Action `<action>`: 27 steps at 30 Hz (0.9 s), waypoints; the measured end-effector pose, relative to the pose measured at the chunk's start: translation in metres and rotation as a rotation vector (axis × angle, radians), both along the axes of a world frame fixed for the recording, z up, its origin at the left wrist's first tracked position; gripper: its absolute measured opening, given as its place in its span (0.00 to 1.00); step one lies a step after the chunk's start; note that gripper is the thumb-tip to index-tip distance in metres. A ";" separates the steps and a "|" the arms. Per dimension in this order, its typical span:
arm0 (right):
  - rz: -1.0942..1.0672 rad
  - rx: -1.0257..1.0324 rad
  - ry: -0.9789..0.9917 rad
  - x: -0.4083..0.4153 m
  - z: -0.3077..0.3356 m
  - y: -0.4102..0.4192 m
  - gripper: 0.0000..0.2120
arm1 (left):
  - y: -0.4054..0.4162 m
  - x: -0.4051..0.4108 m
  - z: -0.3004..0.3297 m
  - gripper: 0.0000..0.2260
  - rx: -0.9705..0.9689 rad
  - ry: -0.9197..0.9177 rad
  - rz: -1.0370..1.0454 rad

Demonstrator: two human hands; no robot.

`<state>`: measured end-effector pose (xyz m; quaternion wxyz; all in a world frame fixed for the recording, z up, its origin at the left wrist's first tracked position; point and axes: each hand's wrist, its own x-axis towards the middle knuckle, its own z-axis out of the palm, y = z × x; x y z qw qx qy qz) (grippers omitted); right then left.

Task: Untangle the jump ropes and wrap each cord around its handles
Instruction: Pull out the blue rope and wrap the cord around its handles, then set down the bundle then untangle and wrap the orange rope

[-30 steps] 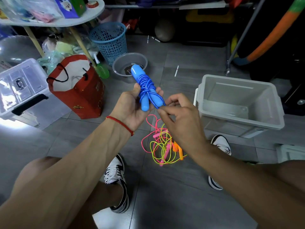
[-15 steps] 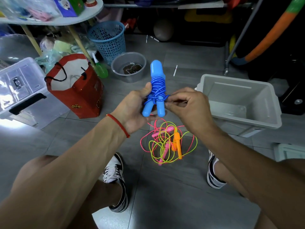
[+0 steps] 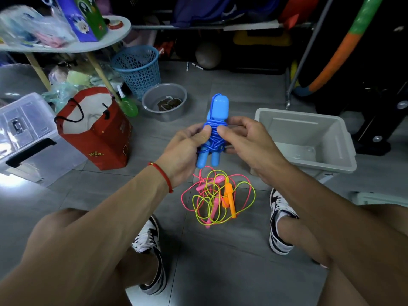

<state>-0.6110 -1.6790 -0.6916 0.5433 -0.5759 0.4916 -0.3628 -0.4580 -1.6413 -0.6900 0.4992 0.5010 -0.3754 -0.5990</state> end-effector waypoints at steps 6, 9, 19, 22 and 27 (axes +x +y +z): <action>0.087 0.040 -0.025 -0.036 0.033 -0.006 0.12 | 0.000 -0.024 0.015 0.19 0.023 -0.032 -0.069; 0.024 0.031 -0.004 -0.063 0.049 -0.014 0.07 | -0.006 -0.051 0.031 0.19 0.018 -0.086 -0.132; -0.543 0.112 -0.269 -0.223 -0.005 0.003 0.03 | -0.065 -0.201 0.038 0.19 -0.051 -0.673 -0.331; -0.740 0.251 -0.291 -0.277 -0.059 0.036 0.05 | -0.068 -0.249 0.023 0.15 -0.137 -0.912 -0.581; -1.116 0.605 -0.136 -0.359 -0.236 0.114 0.18 | -0.056 -0.308 -0.026 0.18 -0.306 -1.235 -0.997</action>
